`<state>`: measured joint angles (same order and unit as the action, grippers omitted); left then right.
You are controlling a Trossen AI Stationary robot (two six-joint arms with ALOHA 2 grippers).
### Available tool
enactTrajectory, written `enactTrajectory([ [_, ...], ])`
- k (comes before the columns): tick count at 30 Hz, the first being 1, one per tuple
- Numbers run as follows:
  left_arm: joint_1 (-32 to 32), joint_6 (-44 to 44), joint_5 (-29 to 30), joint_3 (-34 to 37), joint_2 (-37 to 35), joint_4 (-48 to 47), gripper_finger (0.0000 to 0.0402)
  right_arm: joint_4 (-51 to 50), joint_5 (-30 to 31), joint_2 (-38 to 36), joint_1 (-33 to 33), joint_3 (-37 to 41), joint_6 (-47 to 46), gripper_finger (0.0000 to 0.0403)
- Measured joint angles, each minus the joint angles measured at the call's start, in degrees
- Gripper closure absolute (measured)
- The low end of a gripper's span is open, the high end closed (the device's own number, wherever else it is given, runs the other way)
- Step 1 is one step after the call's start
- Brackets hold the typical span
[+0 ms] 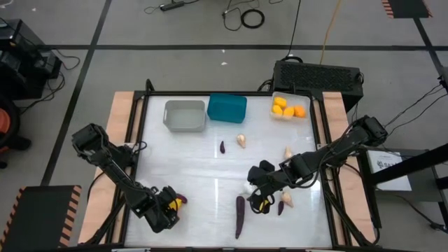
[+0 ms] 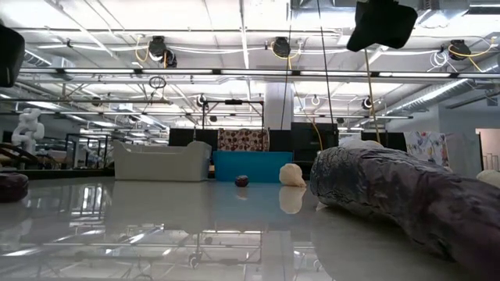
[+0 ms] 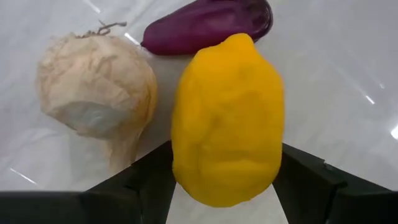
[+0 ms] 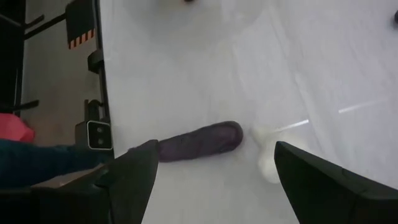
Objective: Sort produce into baskets
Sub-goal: Put the lemon into the transparent bin
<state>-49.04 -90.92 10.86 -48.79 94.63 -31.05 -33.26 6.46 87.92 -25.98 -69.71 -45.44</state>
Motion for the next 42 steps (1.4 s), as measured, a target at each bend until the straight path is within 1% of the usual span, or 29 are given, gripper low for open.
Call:
enactTrajectory([
  [3, 0.0, 1.8, 0.7, 0.1, 0.0, 0.2, 0.0180, 0.0, 0.0, 0.0, 0.0, 0.0, -0.4, 0.0092],
  [8, 0.1, 5.8, 1.4, -0.1, -0.4, 0.2, 0.0236, 0.0, 0.0, 0.0, 0.0, 0.0, -0.4, 0.0092],
  [10, 0.4, 8.5, 2.5, -0.7, -0.9, 0.6, 0.0252, 0.0, 0.0, 0.0, 0.0, 0.0, -0.4, 0.0092],
  [13, 1.2, 14.2, 3.0, -2.8, -3.5, 1.4, 0.0257, 0.0, 0.0, 0.0, 0.0, 0.0, -0.5, 0.0092],
  [17, 4.0, 23.6, 2.9, -5.7, -9.2, 0.9, 0.0248, 0.0, 0.0, 0.0, 0.0, 0.0, -2.3, 0.0092],
  [19, 6.5, 27.9, 5.7, -7.2, -12.8, 1.2, 0.0246, 0.0, 0.0, 0.0, 0.0, 0.0, -3.7, 0.0092],
  [22, 11.0, 33.6, 12.5, -8.3, -17.5, 0.9, 0.0246, 0.0, 1.8, 0.0, 0.0, 0.0, -8.3, 0.0092],
  [25, 16.3, 40.9, 20.2, -8.8, -21.1, 5.5, 0.0245, 0.0, 7.2, 0.0, -0.6, 0.0, -14.9, 0.0092],
  [27, 20.1, 47.5, 22.0, -8.9, -22.0, 10.4, 0.0245, 0.0, 11.5, 0.0, -1.9, 0.0, -19.1, 0.0092],
  [28, 22.2, 51.2, 21.7, -8.9, -22.0, 13.0, 0.0245, 0.0, 13.5, 0.0, -2.8, 0.0, -21.5, 0.0092],
  [31, 28.2, 60.9, 18.2, -8.9, -21.2, 21.2, 0.0244, 0.0, 19.3, 0.0, -5.7, 0.0, -27.5, 0.0092],
  [34, 34.5, 67.9, 11.3, -8.9, -18.7, 27.8, 0.0244, 0.0, 24.6, 0.0, -8.1, -0.1, -31.7, 0.0092],
  [36, 38.5, 70.5, 5.9, -8.8, -16.7, 31.2, 0.0244, -0.1, 26.8, 0.0, -9.3, -0.1, -34.8, 0.0092],
  [39, 44.2, 70.8, -2.0, -8.9, -13.5, 35.1, 0.0244, -0.4, 28.6, 0.0, -10.5, -0.1, -38.6, 0.0092],
  [42, 49.2, 70.7, -9.6, -8.8, -9.5, 39.4, 0.0244, -1.7, 30.5, -0.1, -11.3, -0.1, -40.1, 0.0092],
])
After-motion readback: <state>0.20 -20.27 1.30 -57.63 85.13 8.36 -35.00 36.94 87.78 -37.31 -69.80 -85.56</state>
